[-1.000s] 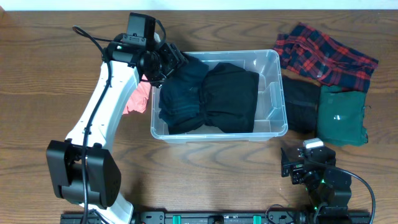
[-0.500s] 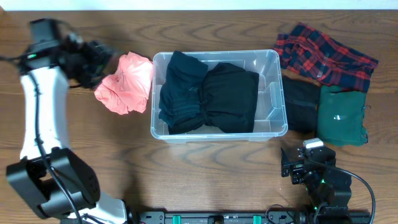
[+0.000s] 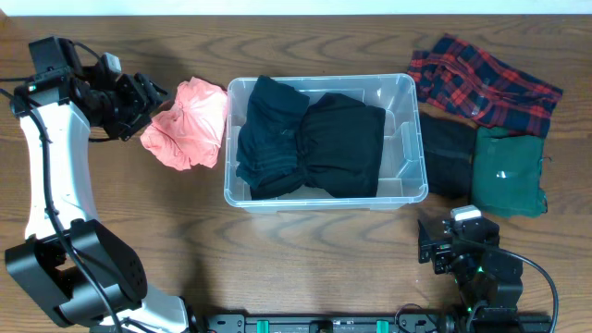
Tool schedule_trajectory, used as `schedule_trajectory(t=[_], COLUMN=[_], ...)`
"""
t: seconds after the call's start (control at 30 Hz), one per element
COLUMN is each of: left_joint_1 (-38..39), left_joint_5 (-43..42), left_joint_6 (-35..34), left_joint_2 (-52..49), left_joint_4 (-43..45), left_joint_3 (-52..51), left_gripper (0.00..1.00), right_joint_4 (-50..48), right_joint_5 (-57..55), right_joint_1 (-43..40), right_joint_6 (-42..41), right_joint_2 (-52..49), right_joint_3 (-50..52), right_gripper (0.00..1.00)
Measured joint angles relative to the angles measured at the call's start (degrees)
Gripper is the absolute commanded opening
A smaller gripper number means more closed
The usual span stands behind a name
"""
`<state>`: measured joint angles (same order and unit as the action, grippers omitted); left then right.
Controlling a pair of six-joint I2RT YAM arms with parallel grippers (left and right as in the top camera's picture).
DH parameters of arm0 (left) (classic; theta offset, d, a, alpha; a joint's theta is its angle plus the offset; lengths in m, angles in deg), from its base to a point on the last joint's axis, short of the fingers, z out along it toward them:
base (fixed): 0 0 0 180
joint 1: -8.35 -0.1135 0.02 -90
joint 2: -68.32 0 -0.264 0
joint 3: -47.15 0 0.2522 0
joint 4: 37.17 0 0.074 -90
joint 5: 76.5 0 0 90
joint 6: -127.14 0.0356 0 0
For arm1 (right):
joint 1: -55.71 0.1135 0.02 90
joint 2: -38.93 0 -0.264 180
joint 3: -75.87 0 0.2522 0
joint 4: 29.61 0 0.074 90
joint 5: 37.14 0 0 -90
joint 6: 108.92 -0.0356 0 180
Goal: Pack container
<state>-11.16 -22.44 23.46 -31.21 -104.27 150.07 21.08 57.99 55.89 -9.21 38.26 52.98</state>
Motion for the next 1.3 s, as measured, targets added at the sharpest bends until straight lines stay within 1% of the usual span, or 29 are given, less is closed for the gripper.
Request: schedule_trajectory(t=[0.13, 0.2, 0.27, 0.4, 0.5, 0.6, 0.67, 0.73, 0.8, 0.87, 0.93, 1.03, 1.07, 1.1, 1.2, 1.3], left_joint_1=[2.08, 5.05, 9.6, 19.56, 23.74, 24.72, 25.33, 27.21, 30.12, 33.86, 37.11, 39.93, 40.11, 40.13, 39.45, 39.01], left_joint_5=[-6.82, -7.63, -6.03, 2.12, 6.47, 8.15, 9.73, 13.05, 18.18, 24.5, 29.55, 35.36, 36.5, 37.75, 40.52, 41.99], left_joint_6=[3.26, 4.57, 5.4, 6.27, 6.16, 6.01, 5.95, 6.32, 7.08, 7.82, 8.72, 9.6, 9.77, 9.75, 9.38, 8.63], left_joint_2=[0.22, 0.44, 0.63, 0.66, 0.7, 0.7, 0.7, 0.7, 0.7, 0.7, 0.61, -0.7, -1.46, -2.56, -7.74, -13.33], left_joint_4=[-0.31, -0.26, -0.24, -0.13, 0.98, 1.92, 2.32, 3.32, 4.96, 7.23, 9.55, 11.91, 12.33, 12.85, 13.11, 11.43], left_joint_3=[0.0, 0.0, 0.0, 0.0, 0.0, 0.0, 0.0, 0.0, 0.0, 0.0, 0.0, 0.0, 0.0, 0.0, 0.0, 0.0], left_gripper=[0.62, 0.62, 0.62, 0.63, 0.62, 0.52, 0.44, 0.37, 0.31, 0.29, 0.24, 0.2, 0.19, 0.15, 0.14, 0.14], right_joint_4=[0.0, 0.0, 0.0, 0.0, 0.0, 0.0, -0.02, 0.0, 0.0, 0.0, 0.0, 0.0, 0.0, 0.0, 0.0, 0.02], right_joint_5=[0.0, 0.0, 0.0, 0.0, 0.0, 0.0, 0.0, 0.0, 0.0, 0.0, 0.0, 0.0, 0.0, 0.0, 0.0, 0.0], right_joint_1=[0.0, 0.0, 0.0, 0.0, 0.0, 0.0, 0.0, 0.0, 0.0, 0.0, 0.0, 0.0, 0.0, 0.0, 0.0, 0.0], right_joint_6=[0.0, 0.0, 0.0, 0.0, 0.0, 0.0, 0.0, 0.0, 0.0, 0.0, 0.0, 0.0, 0.0, 0.0, 0.0, 0.0], right_joint_2=[-0.02, 0.0, 0.0, -0.02, 0.0, 0.0, 0.0, 0.0, -0.02, -0.02, -0.02, 0.0, -0.02, -0.02, -0.02, -0.02], right_joint_3=[0.0, 0.0, 0.0, 0.0, 0.0, 0.0, 0.0, 0.0, 0.0, 0.0, 0.0, 0.0, 0.0, 0.0, 0.0, 0.0], right_gripper=[0.99, 0.99, 0.99, 0.99, 0.99, 0.99, 0.99, 0.99, 0.99, 0.99, 0.99, 0.99, 0.99, 0.99, 0.99, 0.99])
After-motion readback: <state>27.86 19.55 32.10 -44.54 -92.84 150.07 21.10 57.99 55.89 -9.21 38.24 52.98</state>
